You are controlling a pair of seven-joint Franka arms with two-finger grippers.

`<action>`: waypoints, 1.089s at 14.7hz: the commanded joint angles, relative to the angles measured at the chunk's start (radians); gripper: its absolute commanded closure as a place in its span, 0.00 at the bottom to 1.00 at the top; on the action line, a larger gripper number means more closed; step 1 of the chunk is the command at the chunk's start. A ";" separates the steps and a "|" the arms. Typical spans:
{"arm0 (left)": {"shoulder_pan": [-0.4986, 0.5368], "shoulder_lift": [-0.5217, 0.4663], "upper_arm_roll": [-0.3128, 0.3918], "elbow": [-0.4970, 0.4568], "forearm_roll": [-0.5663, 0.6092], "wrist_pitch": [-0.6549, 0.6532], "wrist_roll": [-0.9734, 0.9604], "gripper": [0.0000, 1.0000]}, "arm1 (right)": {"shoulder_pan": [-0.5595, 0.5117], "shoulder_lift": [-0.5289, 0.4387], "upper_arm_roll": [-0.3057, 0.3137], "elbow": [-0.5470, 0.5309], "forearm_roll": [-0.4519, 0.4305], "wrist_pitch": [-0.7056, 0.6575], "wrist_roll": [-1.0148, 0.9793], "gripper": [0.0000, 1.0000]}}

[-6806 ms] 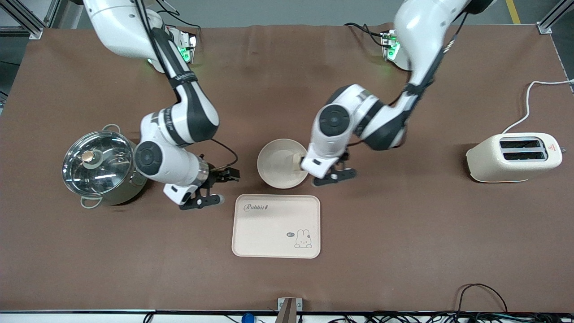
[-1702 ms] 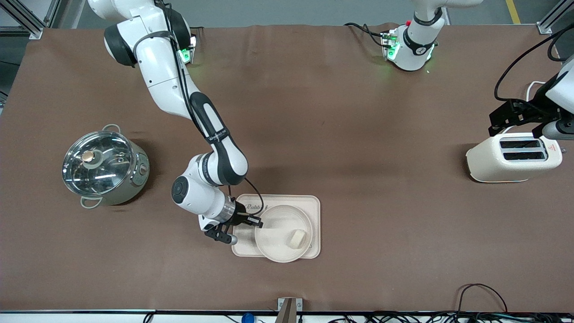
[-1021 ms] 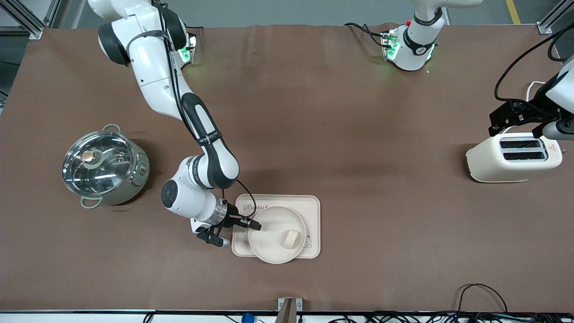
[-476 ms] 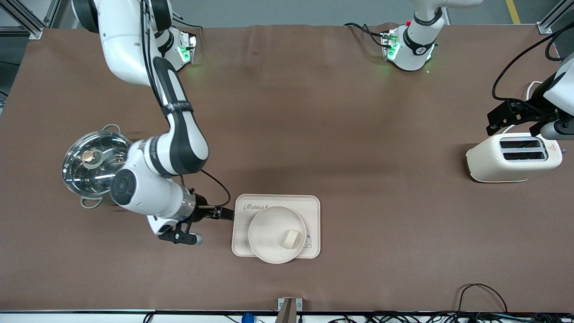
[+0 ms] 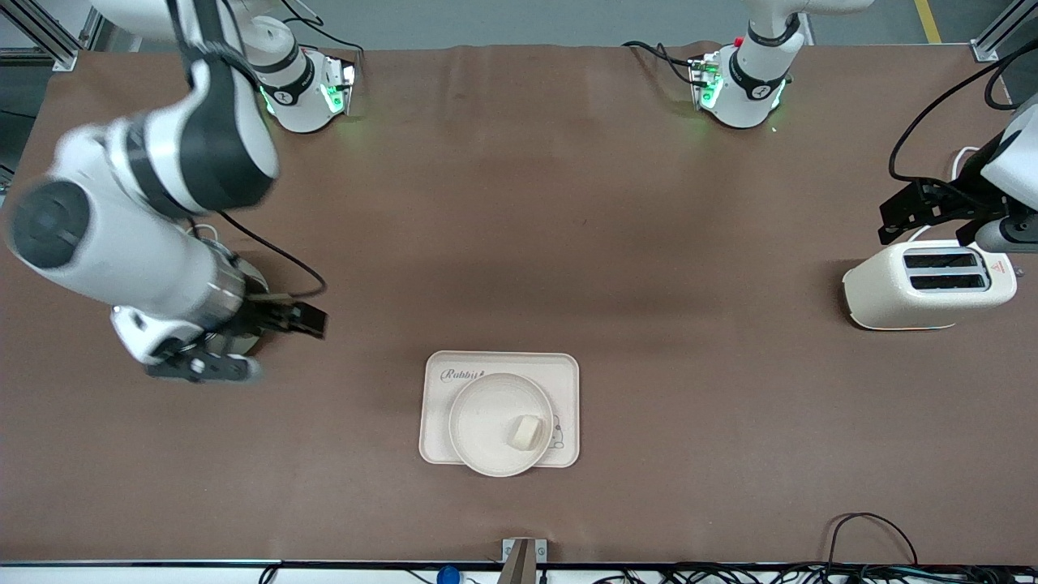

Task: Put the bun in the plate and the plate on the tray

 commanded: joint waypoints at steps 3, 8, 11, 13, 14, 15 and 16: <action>0.004 -0.005 -0.002 0.006 -0.010 -0.012 0.005 0.00 | -0.078 -0.296 0.014 -0.264 -0.071 -0.023 -0.125 0.00; 0.005 -0.004 -0.002 0.009 -0.009 -0.012 0.006 0.00 | -0.105 -0.437 0.014 -0.368 -0.200 -0.026 -0.193 0.00; 0.005 -0.002 -0.002 0.010 -0.007 -0.012 0.011 0.00 | -0.115 -0.446 0.014 -0.366 -0.200 -0.027 -0.208 0.00; 0.005 -0.002 -0.002 0.010 -0.007 -0.012 0.011 0.00 | -0.115 -0.453 0.014 -0.366 -0.209 -0.026 -0.208 0.00; 0.005 -0.002 -0.002 0.010 -0.007 -0.012 0.011 0.00 | -0.117 -0.457 0.014 -0.366 -0.217 -0.026 -0.210 0.00; 0.005 -0.002 -0.002 0.010 -0.009 -0.012 0.011 0.00 | -0.121 -0.462 0.014 -0.368 -0.220 -0.026 -0.210 0.00; 0.005 -0.002 -0.002 0.010 -0.009 -0.012 0.011 0.00 | -0.140 -0.465 0.023 -0.369 -0.220 -0.023 -0.217 0.00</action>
